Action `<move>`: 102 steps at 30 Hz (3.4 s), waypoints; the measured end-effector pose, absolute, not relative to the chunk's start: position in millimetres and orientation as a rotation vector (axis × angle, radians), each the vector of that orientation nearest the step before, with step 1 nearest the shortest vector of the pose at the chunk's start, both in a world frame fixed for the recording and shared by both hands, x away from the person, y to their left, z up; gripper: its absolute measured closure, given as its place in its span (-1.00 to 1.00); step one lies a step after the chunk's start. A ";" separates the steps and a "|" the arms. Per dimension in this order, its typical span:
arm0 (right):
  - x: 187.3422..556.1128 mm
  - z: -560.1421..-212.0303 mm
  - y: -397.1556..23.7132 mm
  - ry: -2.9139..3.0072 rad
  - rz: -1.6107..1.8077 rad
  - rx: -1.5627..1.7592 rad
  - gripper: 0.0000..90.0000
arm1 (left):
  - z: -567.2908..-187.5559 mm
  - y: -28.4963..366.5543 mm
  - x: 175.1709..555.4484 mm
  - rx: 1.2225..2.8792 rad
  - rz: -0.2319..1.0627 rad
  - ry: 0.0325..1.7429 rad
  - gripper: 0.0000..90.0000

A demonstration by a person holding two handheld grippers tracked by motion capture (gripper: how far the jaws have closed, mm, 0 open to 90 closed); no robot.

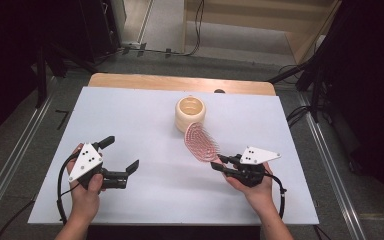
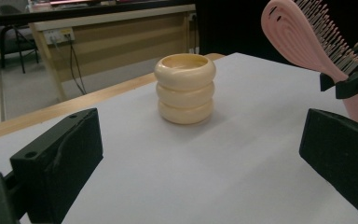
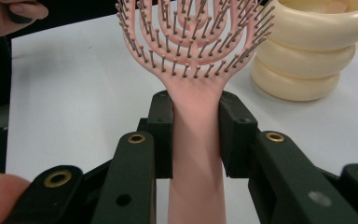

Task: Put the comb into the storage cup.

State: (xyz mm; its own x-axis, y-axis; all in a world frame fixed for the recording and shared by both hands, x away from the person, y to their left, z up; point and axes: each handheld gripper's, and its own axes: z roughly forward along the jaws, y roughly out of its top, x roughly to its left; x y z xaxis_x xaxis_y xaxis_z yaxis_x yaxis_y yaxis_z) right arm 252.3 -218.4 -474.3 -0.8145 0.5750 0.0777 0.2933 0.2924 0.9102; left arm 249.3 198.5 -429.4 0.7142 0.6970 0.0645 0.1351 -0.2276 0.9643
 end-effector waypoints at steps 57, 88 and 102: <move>239.2 -474.8 -173.1 2.248 1.619 0.690 0.50 | -420.8 91.0 256.3 1.696 0.309 0.562 -0.65; 236.7 -489.5 -151.7 2.215 1.537 0.705 0.50 | -428.1 91.2 264.0 1.648 0.159 0.701 0.43; 239.3 -485.4 -171.8 2.148 1.665 0.818 -0.33 | -421.7 101.4 270.1 1.625 0.153 0.675 0.46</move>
